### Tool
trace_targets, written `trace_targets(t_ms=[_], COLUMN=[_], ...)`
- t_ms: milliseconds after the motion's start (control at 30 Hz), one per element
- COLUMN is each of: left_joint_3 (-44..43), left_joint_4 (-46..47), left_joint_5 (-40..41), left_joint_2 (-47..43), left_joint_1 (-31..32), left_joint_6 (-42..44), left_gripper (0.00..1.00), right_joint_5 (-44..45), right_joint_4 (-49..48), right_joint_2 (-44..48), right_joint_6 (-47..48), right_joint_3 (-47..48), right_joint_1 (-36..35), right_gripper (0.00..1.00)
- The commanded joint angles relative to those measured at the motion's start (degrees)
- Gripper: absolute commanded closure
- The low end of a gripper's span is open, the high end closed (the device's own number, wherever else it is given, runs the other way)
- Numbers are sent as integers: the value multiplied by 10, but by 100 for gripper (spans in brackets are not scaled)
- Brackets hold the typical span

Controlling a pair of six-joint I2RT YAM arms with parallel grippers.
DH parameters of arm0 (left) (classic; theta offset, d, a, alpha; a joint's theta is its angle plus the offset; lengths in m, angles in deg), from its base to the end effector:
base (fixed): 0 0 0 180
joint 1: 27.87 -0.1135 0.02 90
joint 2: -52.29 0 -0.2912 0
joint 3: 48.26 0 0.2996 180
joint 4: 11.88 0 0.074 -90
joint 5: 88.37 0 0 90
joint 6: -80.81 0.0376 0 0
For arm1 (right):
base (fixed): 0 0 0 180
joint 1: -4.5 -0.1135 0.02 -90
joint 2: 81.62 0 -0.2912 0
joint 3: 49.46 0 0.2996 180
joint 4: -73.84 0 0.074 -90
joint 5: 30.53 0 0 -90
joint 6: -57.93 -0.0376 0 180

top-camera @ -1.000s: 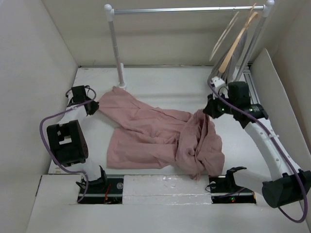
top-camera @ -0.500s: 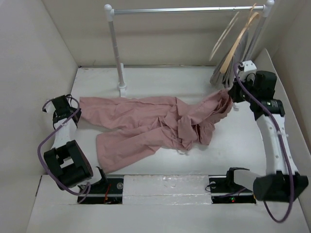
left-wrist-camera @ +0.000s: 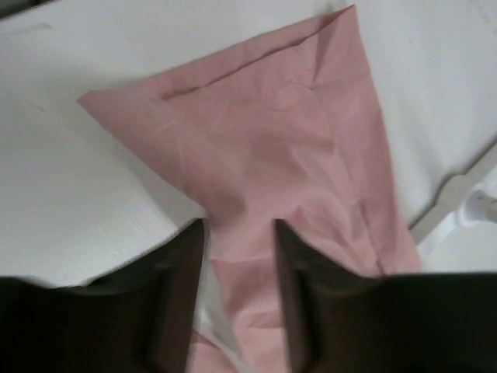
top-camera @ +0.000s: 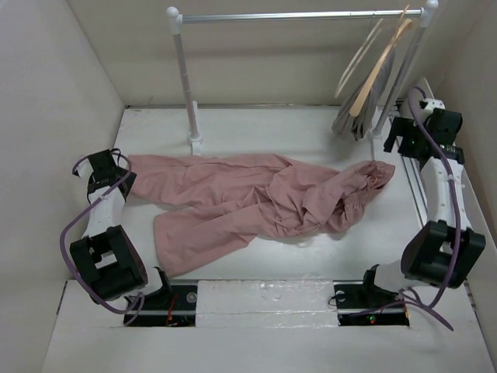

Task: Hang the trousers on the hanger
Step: Fold the trousers

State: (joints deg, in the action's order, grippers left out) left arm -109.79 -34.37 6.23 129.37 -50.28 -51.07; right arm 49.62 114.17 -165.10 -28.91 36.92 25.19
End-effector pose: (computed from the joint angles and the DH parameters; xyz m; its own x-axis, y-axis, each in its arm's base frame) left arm 0.3052 0.1291 0.2483 -0.1315 -0.7740 -0.6194 -0.7067 0.5113 -0.4890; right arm 0.3525 -0.1262 0.3505 -0.5799 0.1610 -0.7986 0.1893 0.9801 0.0600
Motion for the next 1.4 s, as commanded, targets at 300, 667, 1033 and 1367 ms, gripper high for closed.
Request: trace_targets(t_ms=[300,667,1033,1367], left_joint_3=[-92,-339,-481,-686], left_joint_4=[-18,-108,-113,-131], left_joint_5=[63,65,95,92], left_joint_2=[-30,309,473,561], left_joint_1=[79,97,97,75], left_joint_6=[67,151,146,122], left_gripper=[28,31,100,100], right_joint_5=[-91,-115,-23,-75], right_joint_4=[13,66,146,53], right_joint_2=[313,395,407,306], right_joint_6=[22,52,15,-1], right_joint_3=[-274,-345,-353,-327], right_joint_1=[-260,-364,-377,-377], right_gripper=[100,49,25,0])
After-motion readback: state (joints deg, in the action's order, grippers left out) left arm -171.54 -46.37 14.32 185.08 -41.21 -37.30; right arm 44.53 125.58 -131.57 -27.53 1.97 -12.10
